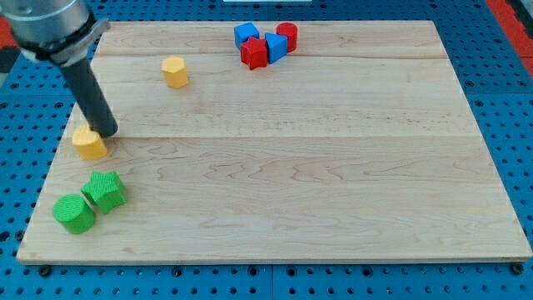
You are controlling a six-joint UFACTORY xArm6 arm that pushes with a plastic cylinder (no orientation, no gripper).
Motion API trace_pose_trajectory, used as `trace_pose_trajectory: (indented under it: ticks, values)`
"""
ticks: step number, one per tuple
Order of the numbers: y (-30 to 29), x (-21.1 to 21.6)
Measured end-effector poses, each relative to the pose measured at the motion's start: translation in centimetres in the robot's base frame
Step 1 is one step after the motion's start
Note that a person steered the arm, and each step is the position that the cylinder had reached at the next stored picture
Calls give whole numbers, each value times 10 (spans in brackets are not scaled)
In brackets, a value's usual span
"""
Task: Put the yellow heart to the top side of the green star
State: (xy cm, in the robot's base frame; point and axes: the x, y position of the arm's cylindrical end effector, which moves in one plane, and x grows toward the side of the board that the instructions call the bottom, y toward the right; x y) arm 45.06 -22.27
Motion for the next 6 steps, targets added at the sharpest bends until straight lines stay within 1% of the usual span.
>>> trace_pose_trajectory:
  ticks: [1,2,3,4,5,6]
  values:
    - [9,-50]
    - [-32,-46]
    - [-60,-13]
    - [-51,17]
    - [-25,5]
    - [-19,-23]
